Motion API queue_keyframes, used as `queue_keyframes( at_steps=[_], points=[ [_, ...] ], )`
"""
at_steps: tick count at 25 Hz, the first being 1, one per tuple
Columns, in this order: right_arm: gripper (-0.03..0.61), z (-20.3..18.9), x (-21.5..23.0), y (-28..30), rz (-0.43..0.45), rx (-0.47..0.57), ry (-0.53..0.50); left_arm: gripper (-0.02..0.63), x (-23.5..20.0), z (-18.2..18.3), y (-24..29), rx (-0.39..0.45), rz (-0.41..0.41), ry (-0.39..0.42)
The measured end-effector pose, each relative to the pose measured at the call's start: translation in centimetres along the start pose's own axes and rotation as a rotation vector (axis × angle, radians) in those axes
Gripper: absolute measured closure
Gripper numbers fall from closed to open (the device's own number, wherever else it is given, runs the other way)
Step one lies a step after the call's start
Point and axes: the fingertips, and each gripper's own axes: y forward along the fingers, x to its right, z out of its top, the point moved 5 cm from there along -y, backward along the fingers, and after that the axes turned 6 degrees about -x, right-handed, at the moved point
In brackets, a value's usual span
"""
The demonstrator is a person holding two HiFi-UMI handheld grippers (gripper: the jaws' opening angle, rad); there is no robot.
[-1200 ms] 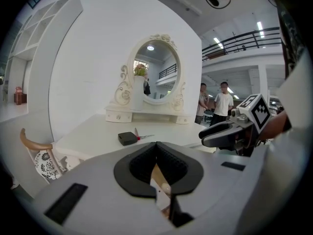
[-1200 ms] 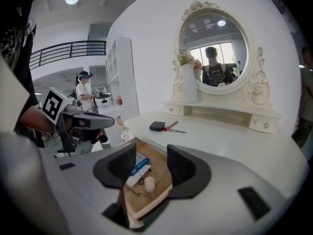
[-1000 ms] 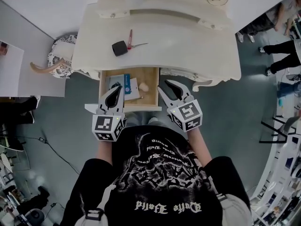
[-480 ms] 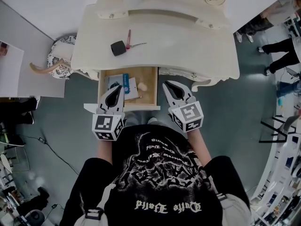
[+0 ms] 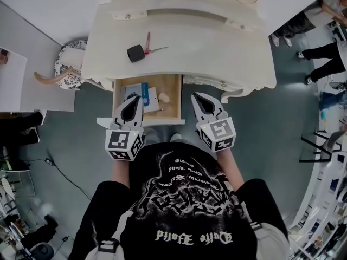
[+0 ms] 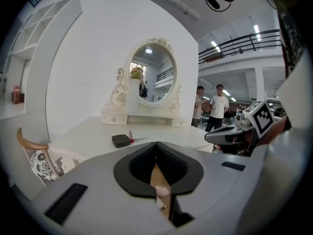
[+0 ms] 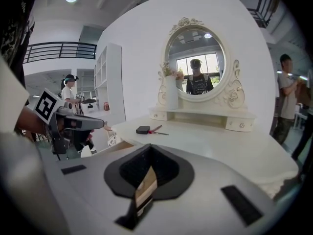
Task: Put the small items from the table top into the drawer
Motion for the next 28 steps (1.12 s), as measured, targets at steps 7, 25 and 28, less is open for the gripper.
queue_keyframes(
  at_steps=[7,25,28],
  points=[
    [0.568,-0.20,0.40,-0.35,-0.008,0.002,-0.009,0.598,0.29,-0.42,-0.02,-0.011,-0.001,0.008],
    [0.569,-0.45,-0.02,-0.77,-0.001,0.004,-0.035,0.598,0.48,-0.62,-0.73,-0.002,0.013,0.016],
    [0.568,-0.37,-0.14,-0.73,0.002,0.003,-0.039,0.598,0.54,-0.89,-0.89,-0.005,0.016,0.015]
  ],
)
